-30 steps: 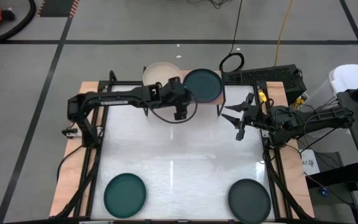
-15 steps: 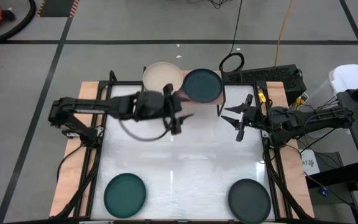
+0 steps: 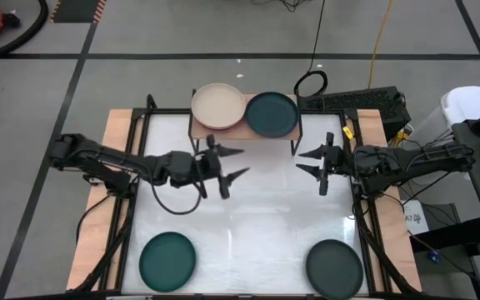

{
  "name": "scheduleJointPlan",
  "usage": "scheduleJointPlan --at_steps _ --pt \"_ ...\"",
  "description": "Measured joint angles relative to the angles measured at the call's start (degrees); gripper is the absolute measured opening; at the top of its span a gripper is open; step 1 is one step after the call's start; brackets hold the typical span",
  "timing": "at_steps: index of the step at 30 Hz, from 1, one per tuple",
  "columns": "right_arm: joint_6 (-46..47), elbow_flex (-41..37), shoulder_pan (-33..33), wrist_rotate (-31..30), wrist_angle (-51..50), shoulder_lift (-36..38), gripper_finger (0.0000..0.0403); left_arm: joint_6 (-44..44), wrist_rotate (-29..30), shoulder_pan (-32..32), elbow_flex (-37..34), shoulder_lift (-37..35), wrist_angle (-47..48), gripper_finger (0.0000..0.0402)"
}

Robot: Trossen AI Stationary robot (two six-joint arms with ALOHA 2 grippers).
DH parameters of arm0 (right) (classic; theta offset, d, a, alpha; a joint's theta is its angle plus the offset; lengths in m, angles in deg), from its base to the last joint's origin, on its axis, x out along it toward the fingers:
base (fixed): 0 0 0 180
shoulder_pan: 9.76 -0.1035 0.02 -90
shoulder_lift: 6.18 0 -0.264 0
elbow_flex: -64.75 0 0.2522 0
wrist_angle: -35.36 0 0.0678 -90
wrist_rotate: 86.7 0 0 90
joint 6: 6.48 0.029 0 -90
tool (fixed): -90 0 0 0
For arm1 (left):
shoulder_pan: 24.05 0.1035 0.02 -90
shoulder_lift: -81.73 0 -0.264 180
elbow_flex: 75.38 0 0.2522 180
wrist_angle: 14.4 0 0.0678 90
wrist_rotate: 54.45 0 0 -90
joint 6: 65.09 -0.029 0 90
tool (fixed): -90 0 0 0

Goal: Place and stack plates onto a shelf
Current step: Stack the black plate on top of the dark green plate on the shelf

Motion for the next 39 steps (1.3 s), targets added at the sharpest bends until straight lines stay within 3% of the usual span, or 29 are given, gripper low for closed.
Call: scheduleJointPlan --at_steps 8,27,33,39 --pt "0.1 0.0 0.0 -0.1 0.0 0.0 0.0144 6.0 0.9 5.3 -13.3 -3.6 -15.4 0.0262" --pt "0.9 0.0 0.0 0.4 -2.0 0.0 0.0144 7.3 0.8 9.4 -13.9 -3.6 -9.5 0.0262" --pt "7.5 -2.1 0.0 8.7 -11.3 -0.2 0.0144 7.9 0.7 9.4 -13.9 -3.6 -8.7 0.0262" --pt "11.5 -7.4 -0.4 22.7 -11.8 -0.9 0.0144 7.3 0.7 9.4 -13.8 -3.6 -8.6 0.0262"
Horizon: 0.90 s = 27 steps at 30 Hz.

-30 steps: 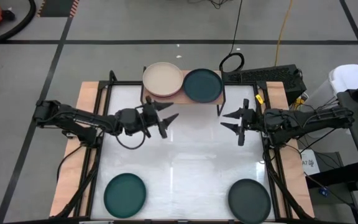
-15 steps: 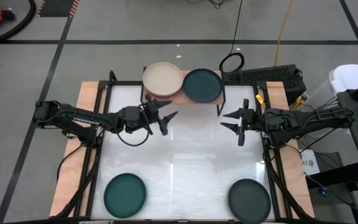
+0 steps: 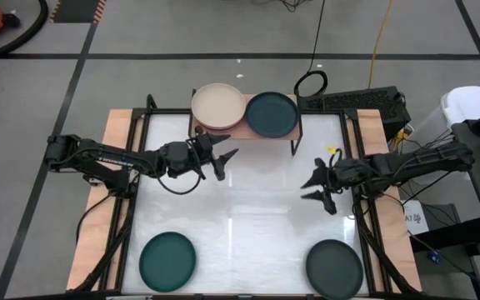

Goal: Place and stack plates onto a shelf
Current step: Stack the black plate on top of the dark green plate on the shelf

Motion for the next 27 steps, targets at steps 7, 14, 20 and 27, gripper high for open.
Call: scheduleJointPlan --at_steps 7,14,20,27 --pt "8.3 4.6 -4.1 2.5 -11.0 -4.4 0.0144 -1.8 1.1 -0.1 0.0 0.0 -0.9 0.0262" --pt "13.6 15.0 -10.0 0.9 -23.3 -13.3 0.0144 -5.8 1.3 0.5 0.0 0.0 1.6 0.0262" --pt "17.0 16.4 -18.2 1.0 -23.4 -22.5 0.0144 -7.6 1.5 0.7 0.0 0.0 1.9 0.0262" --pt "23.4 16.4 -25.7 1.2 -23.3 -31.2 0.0144 -8.9 2.6 0.7 0.0 0.0 5.5 0.0262"
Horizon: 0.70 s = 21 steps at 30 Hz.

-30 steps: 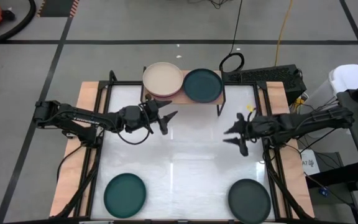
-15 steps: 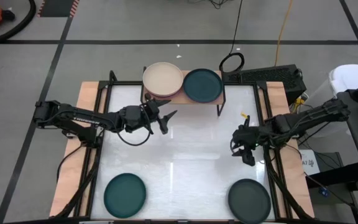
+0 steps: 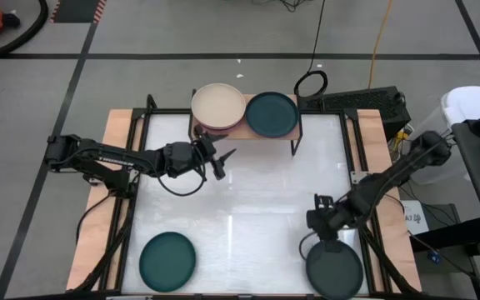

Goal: Place and stack plates onto a shelf
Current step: Stack the black plate on top of the dark green plate on the shelf

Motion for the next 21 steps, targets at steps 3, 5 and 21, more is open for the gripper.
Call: scheduleJointPlan --at_steps 3,5,21 --pt "2.8 0.0 -2.1 0.0 0.7 -1.4 0.0144 -0.3 0.5 0.0 0.0 0.0 -0.2 0.0262" --pt "4.5 0.0 -3.5 -0.1 2.3 -2.1 0.0144 -0.3 0.6 0.0 0.0 0.0 -0.2 0.0262" --pt "10.1 0.0 -7.3 -3.3 6.5 -7.1 0.0144 0.3 1.0 0.0 0.0 0.0 -2.1 0.0262"
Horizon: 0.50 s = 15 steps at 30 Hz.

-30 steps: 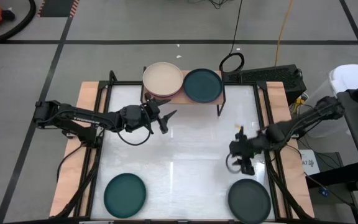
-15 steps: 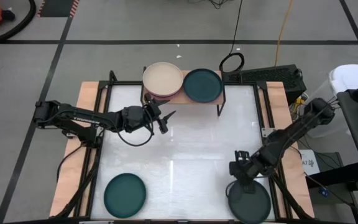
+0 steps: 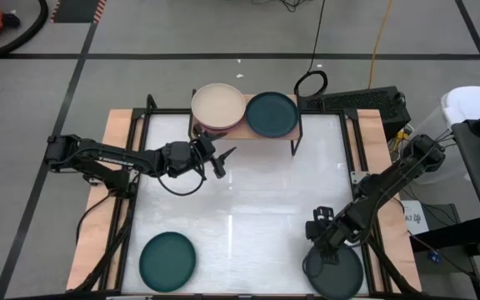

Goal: Place and stack plates onto a shelf
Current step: Stack the black plate on top of the dark green plate on the shelf

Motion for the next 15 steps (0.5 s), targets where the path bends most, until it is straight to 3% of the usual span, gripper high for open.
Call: scheduleJointPlan --at_steps 15 --pt "-2.7 0.0 -1.6 1.8 0.0 -7.4 0.0144 0.1 0.0 0.0 0.0 0.0 0.1 0.0262"
